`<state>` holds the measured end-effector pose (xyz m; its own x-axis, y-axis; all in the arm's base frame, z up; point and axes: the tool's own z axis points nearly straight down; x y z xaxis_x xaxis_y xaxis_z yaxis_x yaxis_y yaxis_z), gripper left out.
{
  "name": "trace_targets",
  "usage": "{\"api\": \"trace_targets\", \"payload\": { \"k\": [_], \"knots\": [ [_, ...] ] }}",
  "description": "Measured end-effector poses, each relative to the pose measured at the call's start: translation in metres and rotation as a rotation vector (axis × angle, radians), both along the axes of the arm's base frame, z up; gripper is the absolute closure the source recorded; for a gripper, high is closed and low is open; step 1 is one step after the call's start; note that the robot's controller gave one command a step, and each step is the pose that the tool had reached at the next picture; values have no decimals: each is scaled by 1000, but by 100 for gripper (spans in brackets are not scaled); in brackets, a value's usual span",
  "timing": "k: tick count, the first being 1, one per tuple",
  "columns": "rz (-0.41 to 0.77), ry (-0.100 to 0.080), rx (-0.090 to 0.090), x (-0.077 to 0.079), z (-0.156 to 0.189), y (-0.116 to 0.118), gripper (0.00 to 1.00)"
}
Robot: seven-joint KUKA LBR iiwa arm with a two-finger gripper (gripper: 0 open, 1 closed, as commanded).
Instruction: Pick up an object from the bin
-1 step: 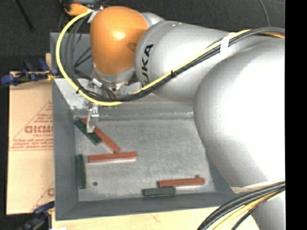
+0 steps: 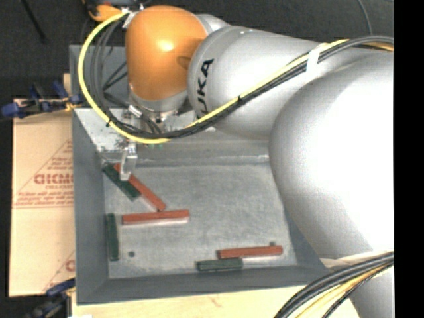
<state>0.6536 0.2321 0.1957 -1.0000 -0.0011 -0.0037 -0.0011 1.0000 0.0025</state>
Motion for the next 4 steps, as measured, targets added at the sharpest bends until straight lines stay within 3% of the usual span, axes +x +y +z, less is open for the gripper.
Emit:
{"api": "trace_targets", "payload": {
  "k": [1, 2, 3, 4],
  "knots": [
    [-68, -4, 2, -7, -51, -18, 0],
    [-67, -2, 3, -4, -118, -16, 100],
    [-68, -2, 3, -4, -118, -16, 100],
    [-64, 0, -1, -17, 14, -18, 100]
  ]
}}
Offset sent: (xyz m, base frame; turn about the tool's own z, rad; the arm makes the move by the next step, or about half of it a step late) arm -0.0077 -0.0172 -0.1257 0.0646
